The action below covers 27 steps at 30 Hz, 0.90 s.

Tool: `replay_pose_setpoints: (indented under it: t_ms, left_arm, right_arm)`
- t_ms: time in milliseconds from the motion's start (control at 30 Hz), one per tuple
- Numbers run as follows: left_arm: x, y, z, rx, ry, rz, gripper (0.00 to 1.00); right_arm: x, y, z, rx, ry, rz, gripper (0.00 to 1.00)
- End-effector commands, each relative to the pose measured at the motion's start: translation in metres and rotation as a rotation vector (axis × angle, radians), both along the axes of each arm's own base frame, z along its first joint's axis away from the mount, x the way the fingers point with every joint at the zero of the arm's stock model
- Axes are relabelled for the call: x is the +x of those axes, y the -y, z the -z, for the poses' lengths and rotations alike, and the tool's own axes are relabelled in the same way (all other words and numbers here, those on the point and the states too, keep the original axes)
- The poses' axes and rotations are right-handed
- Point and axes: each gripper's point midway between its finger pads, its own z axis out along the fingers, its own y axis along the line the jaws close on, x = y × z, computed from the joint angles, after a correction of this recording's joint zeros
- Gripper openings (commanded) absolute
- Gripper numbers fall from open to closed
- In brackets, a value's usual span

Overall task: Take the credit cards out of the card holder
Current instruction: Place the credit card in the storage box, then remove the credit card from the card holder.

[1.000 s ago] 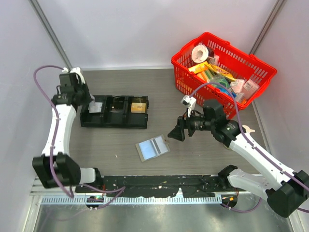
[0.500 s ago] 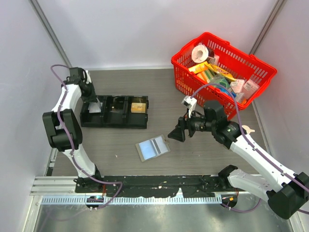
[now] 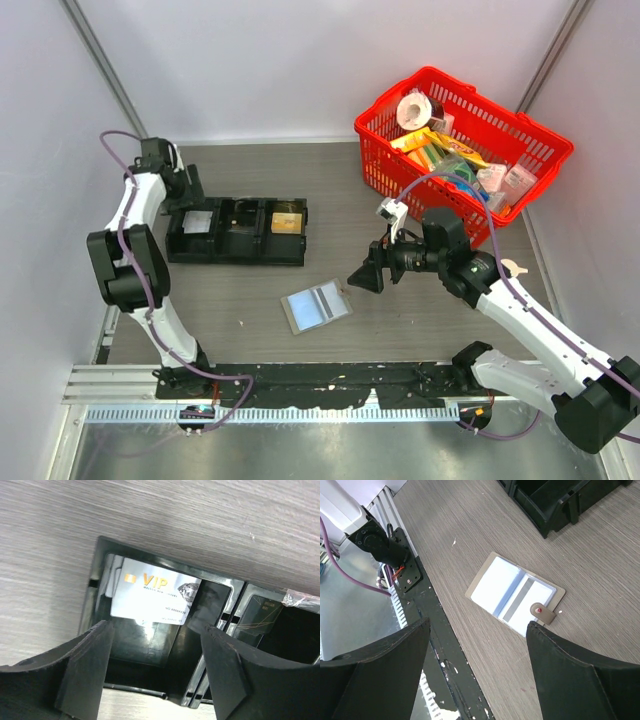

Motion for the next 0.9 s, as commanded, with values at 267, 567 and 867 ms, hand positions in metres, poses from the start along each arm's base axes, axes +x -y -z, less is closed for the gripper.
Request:
replay_pose_setpoints:
  t_ms: [267, 567, 867]
  left_arm:
    - [-0.036, 0.055, -0.136, 0.049, 0.318, -0.029, 0.77]
    - [-0.128, 0.201, -0.116, -0.26, 0.368, 0.174, 0.72]
    - [-0.21, 0.281, -0.036, -0.363, 0.208, 0.312, 0.6]
  right_arm:
    - [0.013, -0.002, 0.011, -0.024, -0.01, 0.079, 0.82]
    - [0.011, -0.03, 0.048, -0.134, -0.039, 0.106, 0.76]
    - [0.003, -0.071, 0.103, -0.234, -0.123, 0.105, 0.65]
